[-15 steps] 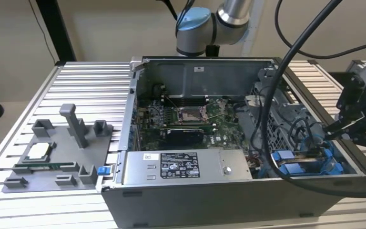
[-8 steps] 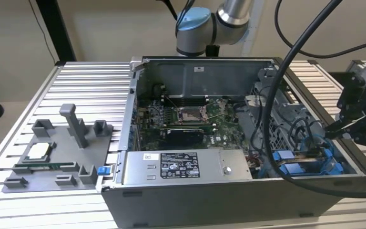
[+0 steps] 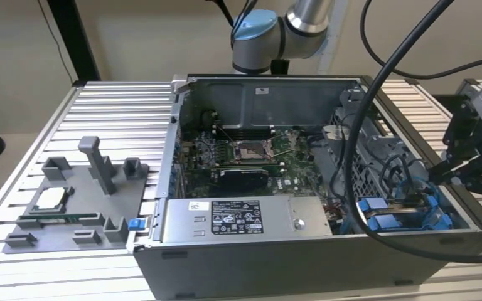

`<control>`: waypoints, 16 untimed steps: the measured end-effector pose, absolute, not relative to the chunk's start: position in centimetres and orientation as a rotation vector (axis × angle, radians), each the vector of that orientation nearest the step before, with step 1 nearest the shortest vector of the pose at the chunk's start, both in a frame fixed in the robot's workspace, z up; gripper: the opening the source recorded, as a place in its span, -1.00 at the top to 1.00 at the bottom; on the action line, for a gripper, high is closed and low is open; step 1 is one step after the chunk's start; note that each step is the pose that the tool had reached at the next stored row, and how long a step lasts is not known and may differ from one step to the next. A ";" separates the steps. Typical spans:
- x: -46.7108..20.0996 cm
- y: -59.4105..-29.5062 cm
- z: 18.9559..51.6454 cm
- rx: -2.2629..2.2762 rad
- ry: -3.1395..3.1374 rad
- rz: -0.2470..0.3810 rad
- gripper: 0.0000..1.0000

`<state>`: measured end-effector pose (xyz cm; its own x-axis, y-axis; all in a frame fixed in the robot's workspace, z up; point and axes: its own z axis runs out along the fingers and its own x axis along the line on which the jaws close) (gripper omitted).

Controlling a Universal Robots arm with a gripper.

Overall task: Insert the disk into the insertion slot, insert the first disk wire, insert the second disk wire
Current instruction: 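Insert the second disk wire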

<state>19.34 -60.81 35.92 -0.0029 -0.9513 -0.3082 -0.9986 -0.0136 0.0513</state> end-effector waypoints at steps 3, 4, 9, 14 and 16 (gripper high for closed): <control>19.3 -60.8 35.8 -2.080 2.068 0.383 -1.00; 19.3 -60.8 35.8 -2.080 2.068 0.383 -1.00; 19.3 -60.8 35.8 -2.079 2.067 0.381 1.00; 19.3 -60.8 35.9 -2.078 2.066 0.379 1.00; 19.3 -60.8 36.8 -2.078 2.066 0.379 1.00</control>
